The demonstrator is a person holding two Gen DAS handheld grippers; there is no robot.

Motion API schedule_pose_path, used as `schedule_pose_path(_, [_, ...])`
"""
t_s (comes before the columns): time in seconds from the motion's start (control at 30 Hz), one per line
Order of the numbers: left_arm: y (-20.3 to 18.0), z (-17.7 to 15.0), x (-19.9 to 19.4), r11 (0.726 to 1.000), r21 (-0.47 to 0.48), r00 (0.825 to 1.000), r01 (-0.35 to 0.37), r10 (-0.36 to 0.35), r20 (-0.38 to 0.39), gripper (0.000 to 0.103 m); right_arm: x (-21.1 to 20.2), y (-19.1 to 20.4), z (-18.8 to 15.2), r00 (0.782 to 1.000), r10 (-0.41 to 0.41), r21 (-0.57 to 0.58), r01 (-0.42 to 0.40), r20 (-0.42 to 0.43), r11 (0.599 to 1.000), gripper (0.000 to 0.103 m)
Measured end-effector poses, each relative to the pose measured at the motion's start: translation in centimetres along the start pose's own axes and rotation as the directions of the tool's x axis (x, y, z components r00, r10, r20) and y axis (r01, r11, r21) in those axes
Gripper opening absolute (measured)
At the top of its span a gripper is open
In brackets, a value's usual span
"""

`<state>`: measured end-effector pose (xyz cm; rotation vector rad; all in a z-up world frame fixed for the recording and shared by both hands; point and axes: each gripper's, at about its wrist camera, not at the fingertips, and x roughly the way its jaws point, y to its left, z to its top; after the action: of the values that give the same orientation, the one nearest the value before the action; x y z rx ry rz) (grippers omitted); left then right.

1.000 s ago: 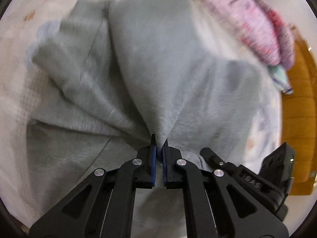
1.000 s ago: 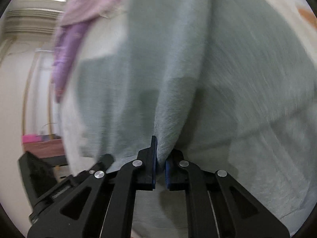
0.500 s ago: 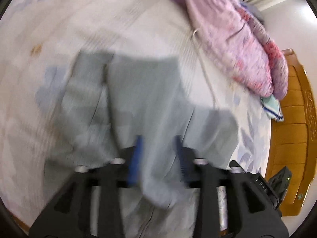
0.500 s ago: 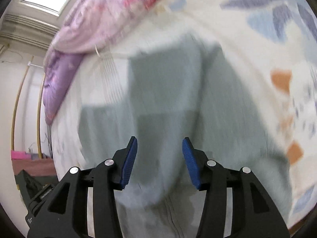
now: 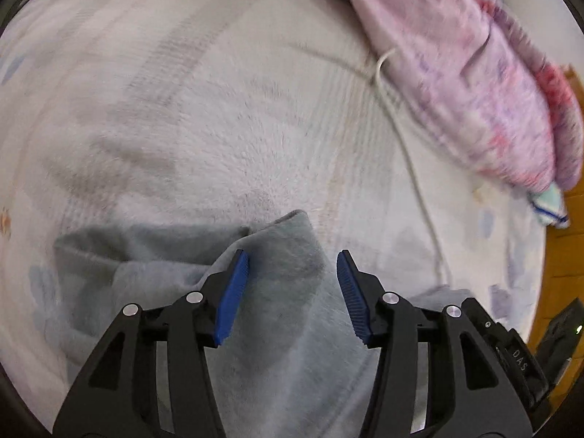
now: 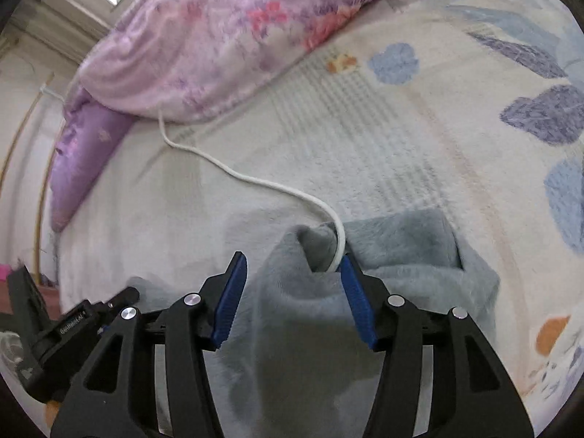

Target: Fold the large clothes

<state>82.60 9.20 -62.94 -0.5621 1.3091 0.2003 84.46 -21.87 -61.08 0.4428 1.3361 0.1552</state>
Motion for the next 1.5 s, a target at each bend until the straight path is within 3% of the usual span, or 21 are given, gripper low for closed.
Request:
schedule_pose_path(0.13, [0.2, 0.4, 1.1, 1.000, 0.022, 1.000, -0.018, 0.018, -0.012, 0.052, 2.4, -0.7, 0.1, 0.995, 0.050, 0.011, -0.049, -0.081, 0.999, 0.051])
schedule_pose_path(0.17, [0.4, 0.4, 1.4, 1.000, 0.019, 0.999, -0.023, 0.024, -0.028, 0.051, 2.2, -0.7, 0.2, 0.995, 0.062, 0.013, -0.061, -0.080, 0.998, 0.044])
schedule_pose_path(0.2, [0.5, 0.5, 1.9, 0.999, 0.019, 0.998, -0.032, 0.033, -0.048, 0.051, 2.1, -0.9, 0.2, 0.994, 0.082, 0.012, -0.082, -0.077, 0.997, 0.031])
schedule_pose_path(0.3, [0.4, 0.2, 2.2, 0.997, 0.057, 0.997, -0.055, 0.058, -0.045, 0.027, 1.9, -1.4, 0.0, 0.984, 0.154, 0.027, -0.152, -0.094, 0.988, 0.013])
schedule_pose_path(0.33, [0.5, 0.1, 2.2, 0.997, 0.061, 0.998, -0.043, 0.046, -0.049, 0.015, 1.7, -1.4, 0.0, 0.982, 0.167, 0.033, -0.165, -0.091, 0.986, 0.012])
schedule_pose_path(0.37, [0.7, 0.0, 1.8, 0.999, 0.049, 0.999, -0.021, 0.023, -0.048, 0.010, 0.9, -1.5, -0.3, 0.980, 0.184, 0.036, -0.181, -0.082, 0.983, 0.011])
schedule_pose_path(0.5, [1.2, -1.7, -2.4, 0.998, 0.045, 0.997, 0.052, -0.054, 0.051, 0.009, -2.9, -1.5, -1.2, 0.965, 0.263, 0.027, -0.262, -0.015, 0.965, 0.011])
schedule_pose_path(0.67, [2.4, -7.1, -8.9, 0.987, 0.042, 0.971, 0.156, -0.161, 0.174, 0.009, -8.0, -1.2, -4.1, 0.943, 0.327, -0.043, -0.325, 0.058, 0.945, 0.011])
schedule_pose_path(0.87, [4.8, -15.0, -13.0, 0.977, 0.000, 0.954, 0.213, -0.208, 0.217, 0.009, -13.3, -2.3, -11.3, 0.931, 0.353, -0.102, -0.344, 0.096, 0.933, 0.011])
schedule_pose_path(1.07, [6.7, -22.8, -16.1, 0.970, 0.034, 0.944, 0.242, -0.243, 0.223, 0.009, -17.4, -3.9, -19.7, 0.937, 0.320, -0.122, -0.304, 0.143, 0.945, 0.011])
schedule_pose_path(1.27, [9.2, -31.2, -16.3, 0.971, 0.057, 0.955, 0.234, -0.240, 0.173, 0.009, -19.0, -7.2, -27.7, 0.944, 0.284, -0.009, -0.287, 0.166, 0.958, 0.011])
schedule_pose_path(1.5, [12.5, -39.1, -13.9, 0.978, -0.018, 0.973, 0.207, -0.204, 0.105, 0.009, -17.9, -10.8, -35.1, 0.974, 0.206, 0.067, -0.213, 0.092, 0.975, 0.011])
